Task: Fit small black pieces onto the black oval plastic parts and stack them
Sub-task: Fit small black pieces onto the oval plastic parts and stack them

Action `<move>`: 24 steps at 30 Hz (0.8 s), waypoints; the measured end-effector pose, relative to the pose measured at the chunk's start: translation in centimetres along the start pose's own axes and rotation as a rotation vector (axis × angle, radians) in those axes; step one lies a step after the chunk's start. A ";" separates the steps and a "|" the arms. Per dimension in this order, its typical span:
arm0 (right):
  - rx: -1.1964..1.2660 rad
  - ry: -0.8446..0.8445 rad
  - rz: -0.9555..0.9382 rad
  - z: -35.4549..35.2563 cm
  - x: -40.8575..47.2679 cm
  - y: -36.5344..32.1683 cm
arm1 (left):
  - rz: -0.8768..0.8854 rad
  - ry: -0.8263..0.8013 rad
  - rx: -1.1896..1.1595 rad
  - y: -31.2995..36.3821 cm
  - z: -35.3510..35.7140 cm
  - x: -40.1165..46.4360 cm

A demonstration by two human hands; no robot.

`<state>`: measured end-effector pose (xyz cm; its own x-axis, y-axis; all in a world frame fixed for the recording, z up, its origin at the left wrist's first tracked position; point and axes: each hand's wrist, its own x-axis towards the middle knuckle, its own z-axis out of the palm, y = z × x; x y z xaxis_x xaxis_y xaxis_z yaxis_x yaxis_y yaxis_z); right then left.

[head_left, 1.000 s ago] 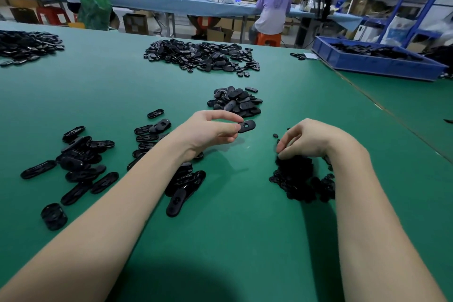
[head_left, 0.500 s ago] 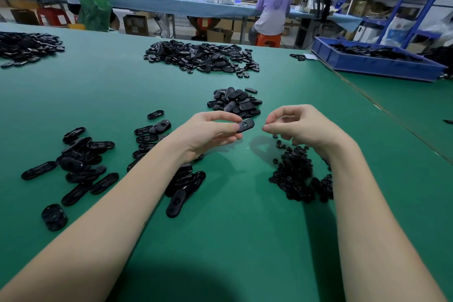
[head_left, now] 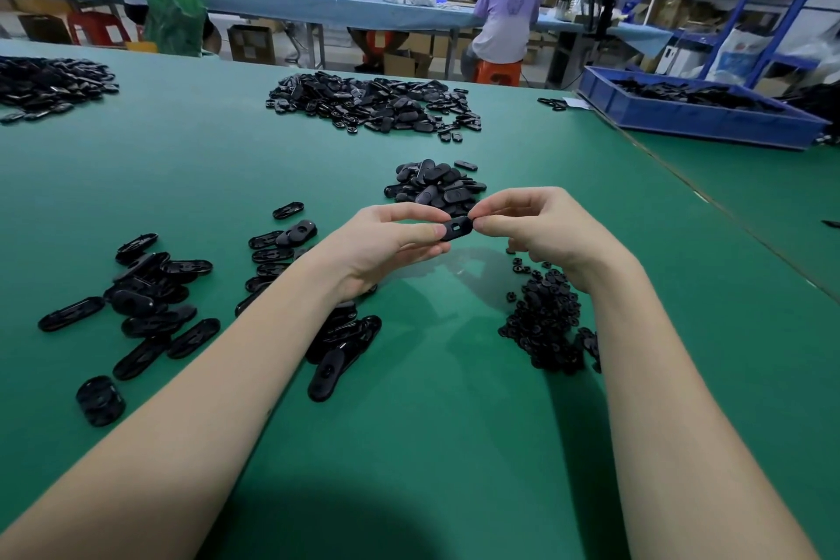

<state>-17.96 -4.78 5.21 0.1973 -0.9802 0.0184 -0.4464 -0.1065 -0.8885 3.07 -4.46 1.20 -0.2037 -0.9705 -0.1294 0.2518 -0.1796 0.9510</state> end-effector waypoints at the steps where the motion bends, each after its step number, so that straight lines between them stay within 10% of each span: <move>1: -0.003 0.006 0.006 0.0 0.0 0.0 | 0.002 -0.001 0.001 0.0 0.0 0.0; 24: -0.030 -0.083 0.045 0.3 -0.1 -0.2 | 0.002 0.000 -0.021 0.0 0.1 -0.2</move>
<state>-17.69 -4.58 5.23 0.2481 -0.9669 -0.0603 -0.4820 -0.0692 -0.8735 3.01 -4.29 1.27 -0.2027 -0.9709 -0.1275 0.2720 -0.1808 0.9451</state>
